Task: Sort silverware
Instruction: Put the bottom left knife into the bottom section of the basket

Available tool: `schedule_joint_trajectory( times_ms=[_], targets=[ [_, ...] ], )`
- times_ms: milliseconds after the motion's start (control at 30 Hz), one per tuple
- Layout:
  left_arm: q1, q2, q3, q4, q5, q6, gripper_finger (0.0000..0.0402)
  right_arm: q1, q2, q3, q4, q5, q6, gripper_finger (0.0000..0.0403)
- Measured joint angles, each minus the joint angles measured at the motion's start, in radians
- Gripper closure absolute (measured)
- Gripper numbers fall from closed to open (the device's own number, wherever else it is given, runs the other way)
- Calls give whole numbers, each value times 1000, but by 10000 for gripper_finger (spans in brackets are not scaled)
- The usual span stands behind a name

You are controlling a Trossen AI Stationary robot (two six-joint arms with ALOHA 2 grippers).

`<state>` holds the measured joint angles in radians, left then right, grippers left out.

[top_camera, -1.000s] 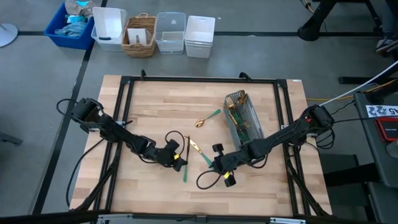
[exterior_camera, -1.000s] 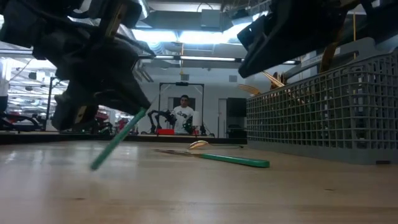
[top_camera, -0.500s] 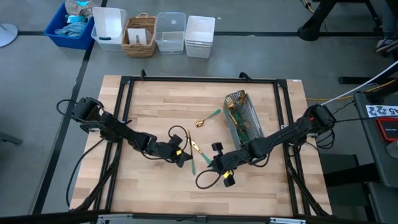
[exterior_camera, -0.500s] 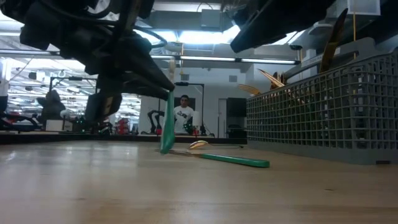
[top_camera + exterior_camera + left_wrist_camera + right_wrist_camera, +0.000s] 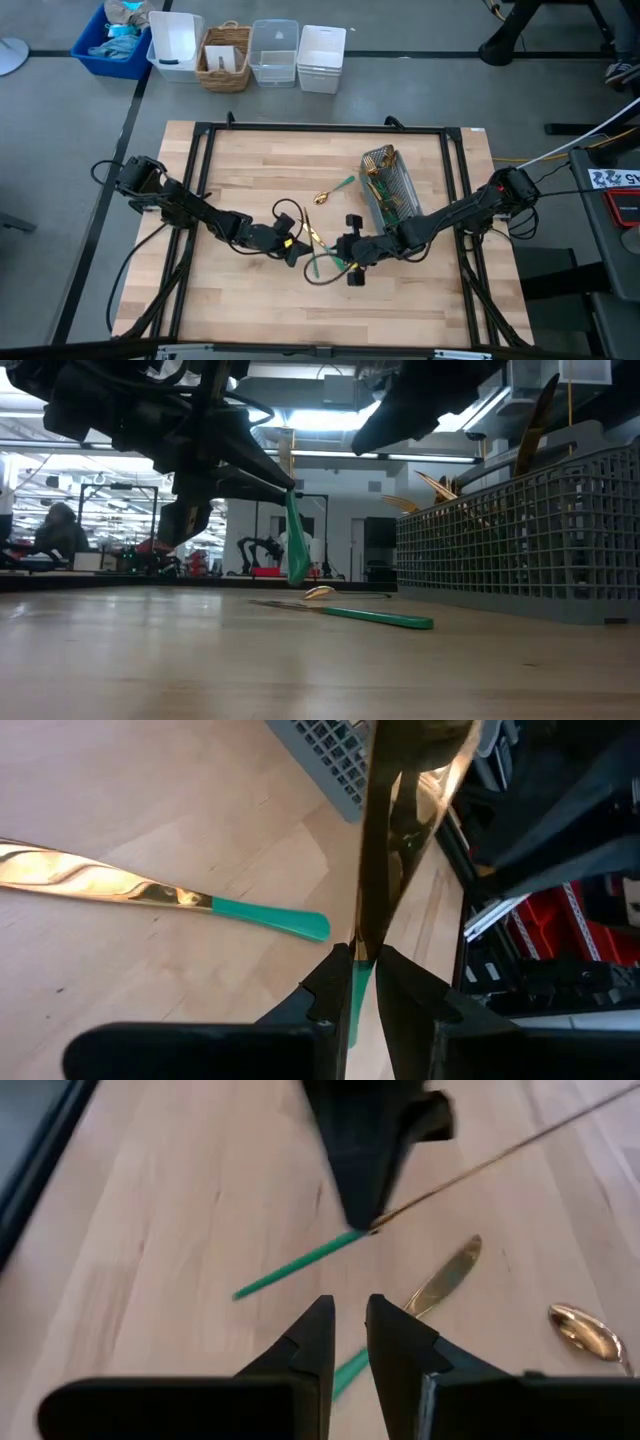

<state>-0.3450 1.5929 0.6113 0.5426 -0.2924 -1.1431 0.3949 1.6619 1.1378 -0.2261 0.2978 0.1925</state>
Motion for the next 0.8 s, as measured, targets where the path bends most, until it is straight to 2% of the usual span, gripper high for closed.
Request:
schedule_joint_trajectory(
  times_ms=[133, 400, 800],
  targets=[
    [0, 0, 0, 0, 0, 0, 361, -35, 0, 0, 32, 0, 86, 340],
    [0, 0, 0, 0, 0, 2, 361, -96, 5, 0, 89, 1, 151, 340],
    [0, 0, 0, -1, 0, 20, 361, -103, 21, -1, 257, 29, 200, 340]
  ],
)
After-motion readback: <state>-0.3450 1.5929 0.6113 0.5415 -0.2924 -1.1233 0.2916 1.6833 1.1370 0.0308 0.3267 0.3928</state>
